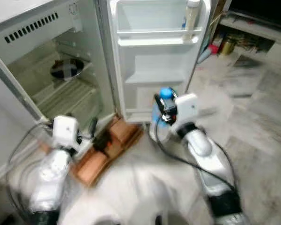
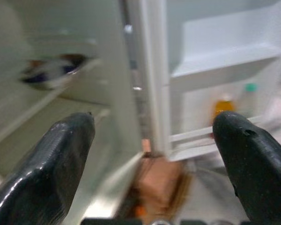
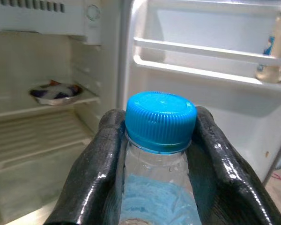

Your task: Restocking fridge

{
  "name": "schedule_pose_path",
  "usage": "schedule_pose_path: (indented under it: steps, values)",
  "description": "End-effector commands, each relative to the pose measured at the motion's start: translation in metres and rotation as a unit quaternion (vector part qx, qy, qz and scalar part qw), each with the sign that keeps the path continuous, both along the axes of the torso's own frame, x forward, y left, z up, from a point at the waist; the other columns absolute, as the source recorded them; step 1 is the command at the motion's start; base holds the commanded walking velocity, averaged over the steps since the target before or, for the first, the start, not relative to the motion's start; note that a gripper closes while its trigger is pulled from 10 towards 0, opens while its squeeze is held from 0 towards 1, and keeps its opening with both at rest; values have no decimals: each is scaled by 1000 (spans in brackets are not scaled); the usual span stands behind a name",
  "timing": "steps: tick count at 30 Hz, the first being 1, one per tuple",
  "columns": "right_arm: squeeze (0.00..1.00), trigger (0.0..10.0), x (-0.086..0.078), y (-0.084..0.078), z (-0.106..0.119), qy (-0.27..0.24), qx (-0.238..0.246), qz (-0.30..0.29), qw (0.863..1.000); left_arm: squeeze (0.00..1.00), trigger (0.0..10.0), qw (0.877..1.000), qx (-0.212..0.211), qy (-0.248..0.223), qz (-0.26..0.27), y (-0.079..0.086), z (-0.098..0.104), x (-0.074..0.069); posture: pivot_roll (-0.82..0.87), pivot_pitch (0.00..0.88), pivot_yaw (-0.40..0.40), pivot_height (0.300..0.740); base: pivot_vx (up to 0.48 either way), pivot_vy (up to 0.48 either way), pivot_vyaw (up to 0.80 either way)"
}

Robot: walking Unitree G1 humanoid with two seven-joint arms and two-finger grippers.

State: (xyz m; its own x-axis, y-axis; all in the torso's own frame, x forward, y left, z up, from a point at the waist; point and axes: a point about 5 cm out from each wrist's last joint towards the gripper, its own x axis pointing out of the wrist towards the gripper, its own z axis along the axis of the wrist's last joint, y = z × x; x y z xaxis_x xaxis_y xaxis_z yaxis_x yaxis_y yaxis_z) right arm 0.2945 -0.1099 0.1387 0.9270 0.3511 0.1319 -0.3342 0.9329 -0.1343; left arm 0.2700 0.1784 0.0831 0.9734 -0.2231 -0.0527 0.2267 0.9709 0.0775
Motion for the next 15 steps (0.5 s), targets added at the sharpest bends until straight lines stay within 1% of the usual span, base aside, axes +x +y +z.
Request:
schedule_pose_path:
  steps: [1, 4, 7, 11, 15]
  values:
    - [0, 10000, 2, 1, 11, -25, 9, -4, 1000, 0, 10000, 1000, 0, -4, -13, 0, 3, -1, -38, 101, -13, 740, 480, 0, 0]
    - [0, 10000, 3, 0, 14, -34, 9, -7, 999, 0, 10000, 1000, 4, -8, -10, -1, 5, 0, -35, 107, -15, 740, 412, 0, 0]
    - [0, 10000, 7, 0, 17, -37, 7, -6, 999, 0, 10000, 1000, 11, -8, 0, 3, 6, 1, -32, 115, -15, 740, 0, 0, 0]
    - [0, 10000, 10, 3, 21, -38, 7, -8, 999, 0, 10000, 1000, 5, -12, -5, 6, 9, 0, -26, 129, -11, 740, 0, 0, 0]
    - [0, 10000, 11, 6, 21, -34, 12, -9, 999, 0, 10000, 1000, 2, -17, -16, 6, 11, -2, -21, 133, -9, 740, 0, 0, 0]
